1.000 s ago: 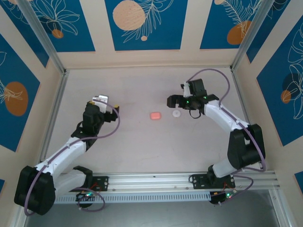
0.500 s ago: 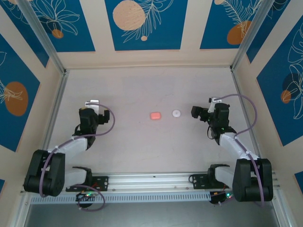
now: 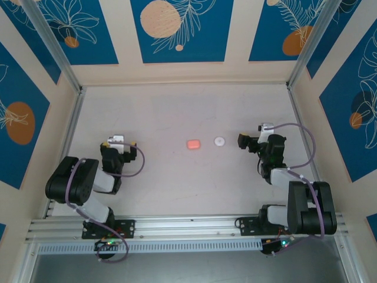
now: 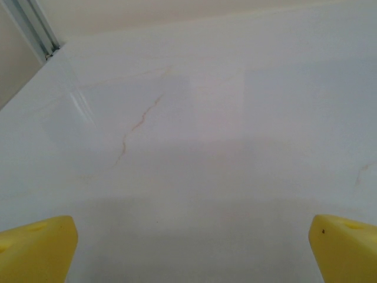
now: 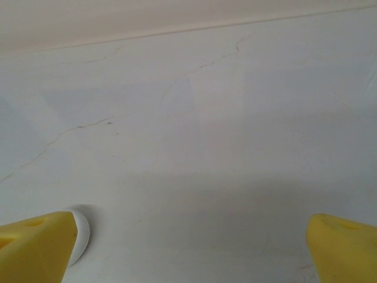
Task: Insert wireless bluetooth earbuds into charging case
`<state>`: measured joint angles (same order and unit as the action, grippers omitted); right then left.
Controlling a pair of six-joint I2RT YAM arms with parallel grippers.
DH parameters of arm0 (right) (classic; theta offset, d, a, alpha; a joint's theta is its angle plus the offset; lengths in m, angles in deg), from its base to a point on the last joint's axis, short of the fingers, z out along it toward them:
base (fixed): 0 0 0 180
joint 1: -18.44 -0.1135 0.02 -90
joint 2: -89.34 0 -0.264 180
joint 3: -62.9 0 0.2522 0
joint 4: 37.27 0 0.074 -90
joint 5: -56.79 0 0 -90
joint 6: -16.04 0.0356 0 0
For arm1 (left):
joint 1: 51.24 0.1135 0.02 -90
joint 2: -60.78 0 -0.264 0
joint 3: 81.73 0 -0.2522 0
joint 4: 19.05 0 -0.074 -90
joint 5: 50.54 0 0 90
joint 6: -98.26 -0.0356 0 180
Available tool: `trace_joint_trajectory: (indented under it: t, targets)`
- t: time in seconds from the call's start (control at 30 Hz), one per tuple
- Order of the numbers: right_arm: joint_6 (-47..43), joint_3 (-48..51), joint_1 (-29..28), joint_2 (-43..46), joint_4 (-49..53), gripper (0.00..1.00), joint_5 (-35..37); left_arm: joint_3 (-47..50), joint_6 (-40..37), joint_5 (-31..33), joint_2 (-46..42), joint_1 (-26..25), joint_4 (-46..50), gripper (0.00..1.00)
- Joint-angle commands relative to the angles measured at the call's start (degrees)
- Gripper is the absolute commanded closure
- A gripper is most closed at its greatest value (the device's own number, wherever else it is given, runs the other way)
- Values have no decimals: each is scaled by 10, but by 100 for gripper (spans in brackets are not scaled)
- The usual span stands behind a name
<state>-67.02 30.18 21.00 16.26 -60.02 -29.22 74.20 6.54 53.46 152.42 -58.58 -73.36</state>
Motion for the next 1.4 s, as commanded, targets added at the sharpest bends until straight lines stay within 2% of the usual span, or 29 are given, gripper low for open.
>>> trace_joint_trajectory:
  t: [0.0, 0.13, 0.23, 0.37, 0.43, 0.57, 1.37]
  targets:
    - [-24, -5, -11, -18, -54, 1, -21, -4, -7, 0, 2, 7, -95, 0]
    - [-40, -6, -35, -58, -100, 1, -22, -51, -1, 15, -17, 7, 20, 0]
    - [-60, -18, -58, -106, -128, 1, 2, -109, -1, 0, -19, 10, 134, 0]
    - [-51, -21, -46, -144, -157, 1, -11, -102, 7, 2, -21, 15, 125, 0]
    - [-43, -36, -30, -135, -109, 1, -38, -102, 7, 3, -22, 15, 124, 0]
    - [-18, -46, -3, -144, -108, 1, -81, -101, 6, 2, -21, 16, 123, 0]
    - [-19, -48, -4, -143, -100, 1, -77, -102, 5, 0, -22, 15, 123, 0]
